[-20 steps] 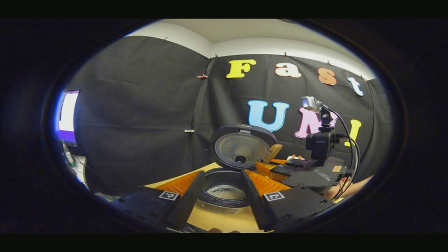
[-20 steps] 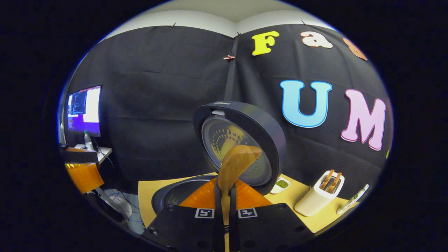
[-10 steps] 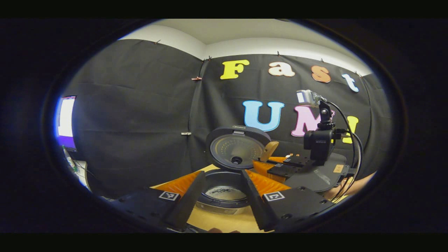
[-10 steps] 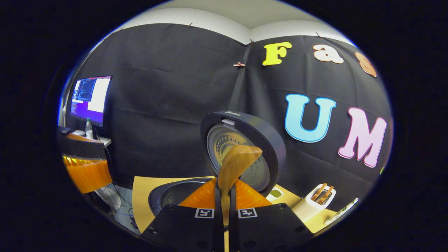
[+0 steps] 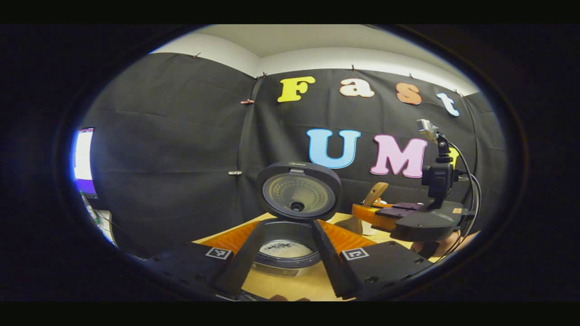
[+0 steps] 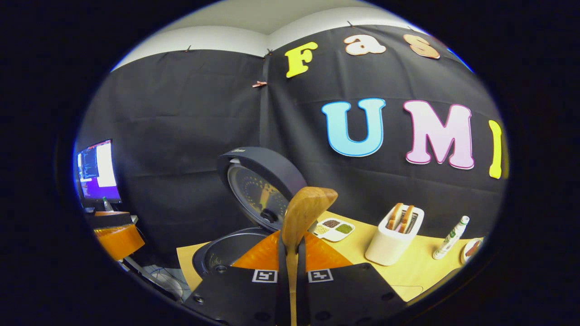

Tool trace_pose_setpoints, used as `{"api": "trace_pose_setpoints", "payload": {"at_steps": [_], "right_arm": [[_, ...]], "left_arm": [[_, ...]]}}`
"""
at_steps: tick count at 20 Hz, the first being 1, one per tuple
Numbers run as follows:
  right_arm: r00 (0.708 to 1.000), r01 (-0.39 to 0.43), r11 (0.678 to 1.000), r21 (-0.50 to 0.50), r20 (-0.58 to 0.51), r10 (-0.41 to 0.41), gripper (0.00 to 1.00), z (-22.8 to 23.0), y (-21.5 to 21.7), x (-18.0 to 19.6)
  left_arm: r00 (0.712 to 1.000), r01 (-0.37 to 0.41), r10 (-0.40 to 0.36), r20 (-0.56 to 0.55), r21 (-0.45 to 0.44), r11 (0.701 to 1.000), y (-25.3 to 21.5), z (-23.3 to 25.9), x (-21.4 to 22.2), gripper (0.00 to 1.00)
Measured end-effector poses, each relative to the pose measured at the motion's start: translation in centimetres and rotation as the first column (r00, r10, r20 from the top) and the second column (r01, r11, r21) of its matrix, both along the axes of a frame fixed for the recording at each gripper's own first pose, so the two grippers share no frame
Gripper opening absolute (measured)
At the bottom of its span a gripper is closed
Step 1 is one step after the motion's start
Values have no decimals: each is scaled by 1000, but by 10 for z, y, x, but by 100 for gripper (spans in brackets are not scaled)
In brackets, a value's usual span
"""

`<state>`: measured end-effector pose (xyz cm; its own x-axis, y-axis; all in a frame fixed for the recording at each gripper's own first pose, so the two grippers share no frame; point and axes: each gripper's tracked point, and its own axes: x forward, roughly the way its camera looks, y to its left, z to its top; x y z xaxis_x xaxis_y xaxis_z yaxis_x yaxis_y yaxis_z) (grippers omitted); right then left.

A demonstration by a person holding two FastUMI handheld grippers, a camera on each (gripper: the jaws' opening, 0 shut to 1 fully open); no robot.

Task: Close the left gripper, press the button to open the rice cooker; take a wooden spoon from the chopstick holder with the right hand, scoop a spoonful of rice and pour it into the rice cooker, then put the wooden spoon back into the chopstick holder.

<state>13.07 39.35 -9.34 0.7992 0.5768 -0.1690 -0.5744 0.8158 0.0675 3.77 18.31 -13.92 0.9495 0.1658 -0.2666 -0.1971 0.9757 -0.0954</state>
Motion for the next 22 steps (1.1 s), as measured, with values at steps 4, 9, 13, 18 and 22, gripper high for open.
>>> {"api": "trace_pose_setpoints", "payload": {"at_steps": [4, 9, 13, 18, 22], "right_arm": [[995, 92, 994, 62, -47, -89, 10, 7, -47, 2], [979, 201, 976, 87, -50, -197, 10, 16, -111, 6], [961, 275, 958, 85, -46, -272, 10, 17, -165, 9], [932, 361, 930, 76, -51, -358, 10, 11, -227, 7], [902, 432, 899, 75, -57, -429, 10, 9, -277, 7]], "left_arm": [[1000, 26, -26, 9, 28, 999, -9, 8, 7, 74], [999, 44, -44, 3, 40, 998, -23, 7, 9, 74], [998, 58, -58, 4, 44, 997, -37, 10, 10, 74], [998, 66, -66, 4, 54, 996, -49, 11, 14, 74], [998, 49, -50, 22, 60, 997, -54, 16, 19, 76]]}}
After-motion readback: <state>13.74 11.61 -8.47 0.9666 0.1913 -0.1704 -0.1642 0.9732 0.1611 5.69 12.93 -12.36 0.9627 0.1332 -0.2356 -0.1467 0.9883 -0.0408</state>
